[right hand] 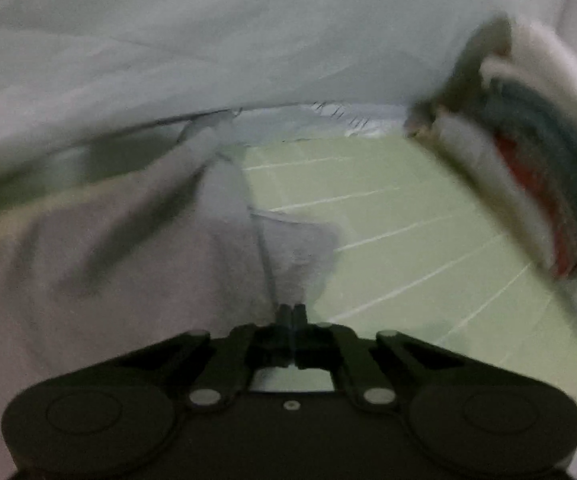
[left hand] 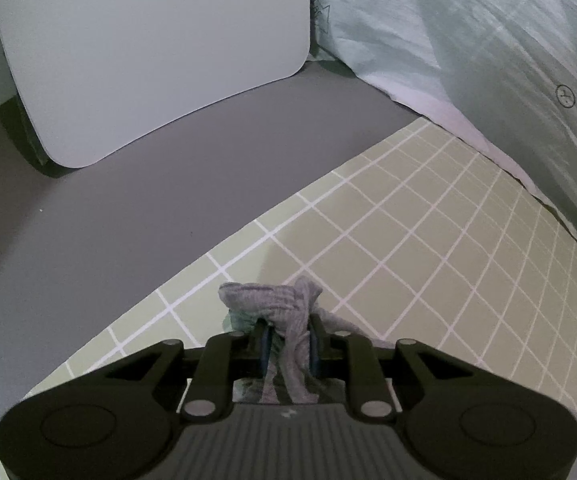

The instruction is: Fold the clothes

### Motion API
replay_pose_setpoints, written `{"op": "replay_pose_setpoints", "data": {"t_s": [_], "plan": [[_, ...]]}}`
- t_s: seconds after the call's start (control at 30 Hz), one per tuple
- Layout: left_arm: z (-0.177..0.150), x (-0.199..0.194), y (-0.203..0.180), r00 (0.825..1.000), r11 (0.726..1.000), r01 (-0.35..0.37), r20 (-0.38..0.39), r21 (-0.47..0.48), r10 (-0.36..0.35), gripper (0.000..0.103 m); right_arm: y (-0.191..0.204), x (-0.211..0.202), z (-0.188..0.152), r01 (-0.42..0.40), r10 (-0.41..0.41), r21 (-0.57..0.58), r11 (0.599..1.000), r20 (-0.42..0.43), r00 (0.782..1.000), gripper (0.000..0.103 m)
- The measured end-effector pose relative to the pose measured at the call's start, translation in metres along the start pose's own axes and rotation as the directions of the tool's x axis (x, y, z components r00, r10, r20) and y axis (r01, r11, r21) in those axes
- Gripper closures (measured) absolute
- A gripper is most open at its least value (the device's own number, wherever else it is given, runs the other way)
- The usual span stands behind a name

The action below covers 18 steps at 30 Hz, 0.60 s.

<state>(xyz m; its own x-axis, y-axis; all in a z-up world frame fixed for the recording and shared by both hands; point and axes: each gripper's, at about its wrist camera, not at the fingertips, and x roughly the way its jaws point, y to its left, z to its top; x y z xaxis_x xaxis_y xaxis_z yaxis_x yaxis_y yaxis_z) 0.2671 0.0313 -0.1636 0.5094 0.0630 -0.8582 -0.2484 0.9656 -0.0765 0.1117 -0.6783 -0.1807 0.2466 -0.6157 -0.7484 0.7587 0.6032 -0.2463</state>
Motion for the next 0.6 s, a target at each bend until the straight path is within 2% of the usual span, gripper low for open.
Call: {"op": "replay_pose_setpoints", "data": {"t_s": [0.13,0.3,0.37,0.4,0.43,0.47,0.5,0.57,0.6], "plan": [[-0.002,0.004,-0.002,1.000,1.000,0.011,-0.016,-0.002,-0.011,0.075,-0.042,0.000,-0.014,0.177,-0.177,0.020,0.984,-0.026,0.984,0.103],[-0.008,0.007,-0.015,1.000,0.999,0.009,-0.028,0.049,-0.008,0.073,-0.077,0.001,-0.028,0.283,-0.278,0.045,0.958,-0.103,0.955,0.102],[-0.009,0.006,-0.021,1.000,0.997,0.006,-0.025,0.081,-0.004,0.071,-0.082,0.000,-0.033,0.339,-0.330,0.052,0.939,-0.139,0.934,0.099],[-0.009,0.006,-0.022,1.000,0.996,0.004,-0.024,0.090,-0.001,0.069,-0.082,-0.001,-0.033,0.364,-0.353,0.046,0.930,-0.153,0.923,0.087],[-0.009,0.006,-0.022,1.000,0.996,0.007,-0.025,0.089,-0.005,0.068,-0.080,-0.002,-0.032,0.371,-0.361,0.047,0.927,-0.150,0.921,0.078],[-0.009,0.006,-0.021,1.000,0.996,0.013,-0.026,0.085,-0.011,0.067,-0.077,-0.004,-0.031,0.378,-0.368,0.049,0.924,-0.147,0.918,0.064],[-0.009,0.006,-0.020,0.999,0.997,0.019,-0.028,0.080,-0.016,0.066,-0.074,-0.007,-0.028,0.366,-0.356,0.058,0.929,-0.132,0.925,0.059],[-0.008,0.005,-0.016,0.999,0.998,0.040,-0.029,0.055,-0.038,0.064,-0.066,-0.016,-0.020,0.292,-0.286,0.093,0.952,-0.074,0.955,0.054],[-0.008,0.004,-0.014,0.998,0.998,0.051,-0.029,0.041,-0.050,0.062,-0.060,-0.019,-0.015,0.254,-0.251,0.105,0.962,-0.042,0.967,0.046]]}}
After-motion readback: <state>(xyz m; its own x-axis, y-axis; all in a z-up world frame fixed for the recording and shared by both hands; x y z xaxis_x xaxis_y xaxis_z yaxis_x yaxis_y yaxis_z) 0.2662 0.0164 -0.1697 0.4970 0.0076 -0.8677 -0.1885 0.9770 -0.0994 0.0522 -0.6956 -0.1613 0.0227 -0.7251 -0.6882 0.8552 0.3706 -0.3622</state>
